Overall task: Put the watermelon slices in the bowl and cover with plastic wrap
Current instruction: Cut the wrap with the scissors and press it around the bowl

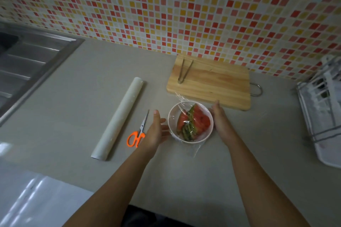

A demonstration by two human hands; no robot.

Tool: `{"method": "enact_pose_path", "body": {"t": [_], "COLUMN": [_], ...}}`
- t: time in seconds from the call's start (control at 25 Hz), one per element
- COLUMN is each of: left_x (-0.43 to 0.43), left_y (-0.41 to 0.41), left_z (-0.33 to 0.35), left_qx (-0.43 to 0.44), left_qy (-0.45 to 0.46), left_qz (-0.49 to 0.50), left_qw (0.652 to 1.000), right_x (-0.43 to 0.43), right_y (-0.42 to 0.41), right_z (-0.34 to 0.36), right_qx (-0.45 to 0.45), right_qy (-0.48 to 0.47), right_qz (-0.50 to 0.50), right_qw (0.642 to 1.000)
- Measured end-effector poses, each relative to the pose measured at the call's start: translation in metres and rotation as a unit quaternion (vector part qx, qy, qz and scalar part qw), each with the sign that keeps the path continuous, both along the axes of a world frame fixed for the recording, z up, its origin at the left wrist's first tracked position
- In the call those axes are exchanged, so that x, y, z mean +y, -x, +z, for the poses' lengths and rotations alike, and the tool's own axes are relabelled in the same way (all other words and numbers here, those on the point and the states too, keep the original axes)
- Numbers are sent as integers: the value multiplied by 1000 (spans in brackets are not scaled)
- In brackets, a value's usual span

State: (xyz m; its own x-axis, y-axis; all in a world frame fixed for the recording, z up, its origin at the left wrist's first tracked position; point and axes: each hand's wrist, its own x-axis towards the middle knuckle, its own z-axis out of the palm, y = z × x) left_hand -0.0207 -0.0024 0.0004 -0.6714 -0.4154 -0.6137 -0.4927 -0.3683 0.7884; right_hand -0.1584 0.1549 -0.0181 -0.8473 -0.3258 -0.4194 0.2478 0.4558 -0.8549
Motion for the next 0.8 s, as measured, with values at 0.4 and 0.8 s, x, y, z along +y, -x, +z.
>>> {"method": "enact_pose_path", "body": {"t": [0.4, 0.8], "left_x": [-30, -35], "left_y": [55, 52], "left_z": [-14, -24], "left_qx": [32, 37], "left_qy": [-26, 53], "left_qz": [-50, -116], "left_qw": [998, 991], "right_x": [19, 3], "right_y": [-25, 23], "right_z": [-20, -20], "right_qx": [-160, -160], "right_qy": [76, -2], "right_qz": [-56, -1], "right_qw": [983, 987]}}
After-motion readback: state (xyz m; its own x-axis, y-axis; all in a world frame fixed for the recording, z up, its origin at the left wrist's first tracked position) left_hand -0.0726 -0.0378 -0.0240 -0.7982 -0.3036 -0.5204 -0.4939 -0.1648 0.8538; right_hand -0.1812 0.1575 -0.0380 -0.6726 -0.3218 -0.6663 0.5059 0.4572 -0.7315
